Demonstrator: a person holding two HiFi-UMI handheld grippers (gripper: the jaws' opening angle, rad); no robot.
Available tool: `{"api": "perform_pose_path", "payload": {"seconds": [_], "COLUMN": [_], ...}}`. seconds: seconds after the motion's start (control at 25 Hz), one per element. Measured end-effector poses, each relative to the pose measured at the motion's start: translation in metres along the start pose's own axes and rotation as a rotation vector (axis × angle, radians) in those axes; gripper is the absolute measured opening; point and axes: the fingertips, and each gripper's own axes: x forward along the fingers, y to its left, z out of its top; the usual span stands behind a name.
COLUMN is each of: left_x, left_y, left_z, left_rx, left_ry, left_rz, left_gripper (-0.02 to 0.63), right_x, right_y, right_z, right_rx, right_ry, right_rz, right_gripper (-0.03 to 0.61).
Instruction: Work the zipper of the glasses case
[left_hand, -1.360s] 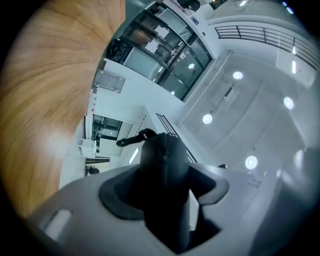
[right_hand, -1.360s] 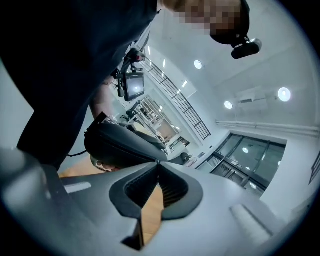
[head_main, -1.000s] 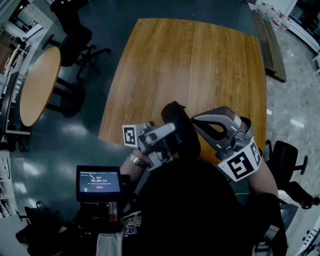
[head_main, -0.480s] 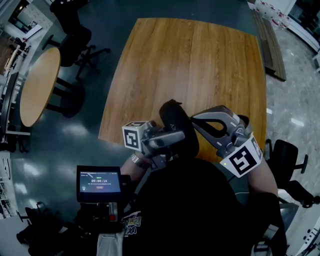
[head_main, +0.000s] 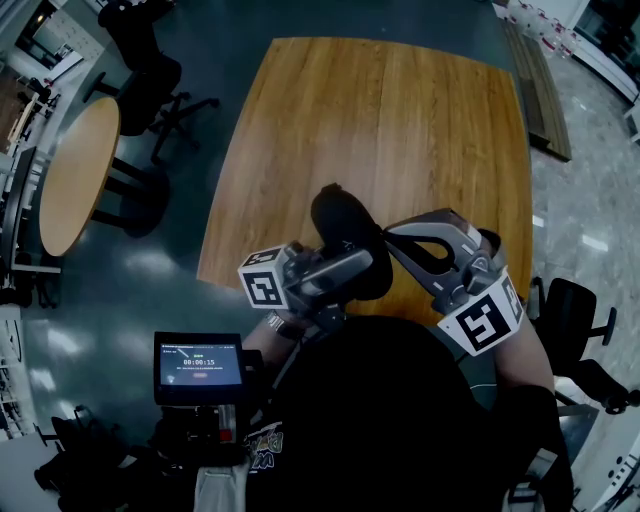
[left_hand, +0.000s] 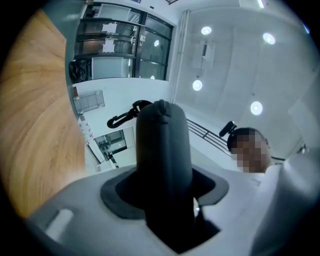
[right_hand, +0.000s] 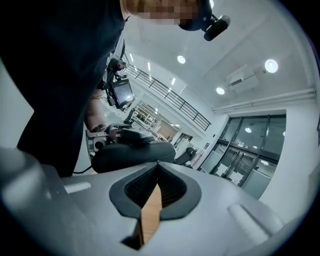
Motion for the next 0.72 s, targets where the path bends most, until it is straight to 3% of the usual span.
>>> {"api": "perform_pose_path", "payload": {"seconds": [0.32,0.52,0.72], "left_x": [-0.018,-0.033,-0.032], "left_y": [0.015,0.026,0.040], "left_z": [0.043,0.077,0.088], "left_rx": [-0.018,-0.025,-0.001], "left_ry": [-0.235,-0.447,-0.523], "left_rz": [0.047,0.098,0.195], "left_gripper": [0.255,0.255,0.253], "right_x": [0.004,0.010,0.023], "right_y": [0.012,0.026,0.039], "right_z": [-0.010,-0.017,-0.026], "right_rx": [-0.002,0.054,0.148], "right_ry": [0.037,0.055,0.077], "right_rz": [0.023,0.022,0.010], "right_gripper": [0.005,0.005,0.005]}}
